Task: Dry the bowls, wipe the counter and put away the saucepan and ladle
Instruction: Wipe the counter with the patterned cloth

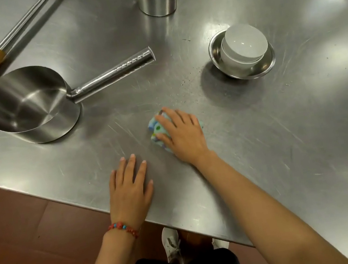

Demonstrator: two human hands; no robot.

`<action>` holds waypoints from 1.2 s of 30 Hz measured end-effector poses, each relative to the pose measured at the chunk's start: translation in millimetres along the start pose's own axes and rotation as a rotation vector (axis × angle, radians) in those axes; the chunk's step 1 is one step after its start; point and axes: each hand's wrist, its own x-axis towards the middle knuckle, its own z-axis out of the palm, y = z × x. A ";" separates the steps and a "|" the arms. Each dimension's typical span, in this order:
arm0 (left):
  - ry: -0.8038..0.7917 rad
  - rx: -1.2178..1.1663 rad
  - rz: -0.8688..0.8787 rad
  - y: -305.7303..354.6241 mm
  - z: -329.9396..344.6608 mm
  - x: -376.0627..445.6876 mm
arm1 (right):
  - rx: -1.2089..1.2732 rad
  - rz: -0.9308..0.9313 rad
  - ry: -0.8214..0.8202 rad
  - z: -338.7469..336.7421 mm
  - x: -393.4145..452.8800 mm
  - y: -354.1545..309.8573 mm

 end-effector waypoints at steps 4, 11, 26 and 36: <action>0.014 0.000 0.031 6.2 0.7 12.4 | -0.032 0.085 -0.019 3.7 56.6 18.2; -0.006 0.025 0.026 8.6 4.2 17.3 | -0.014 0.178 -0.006 0.2 111.7 45.7; -0.038 0.017 0.022 13.3 -2.8 16.4 | 0.016 0.272 0.039 -17.5 45.3 119.5; -0.046 0.028 0.017 13.6 1.1 15.6 | -0.005 0.572 0.071 -28.0 -32.3 118.8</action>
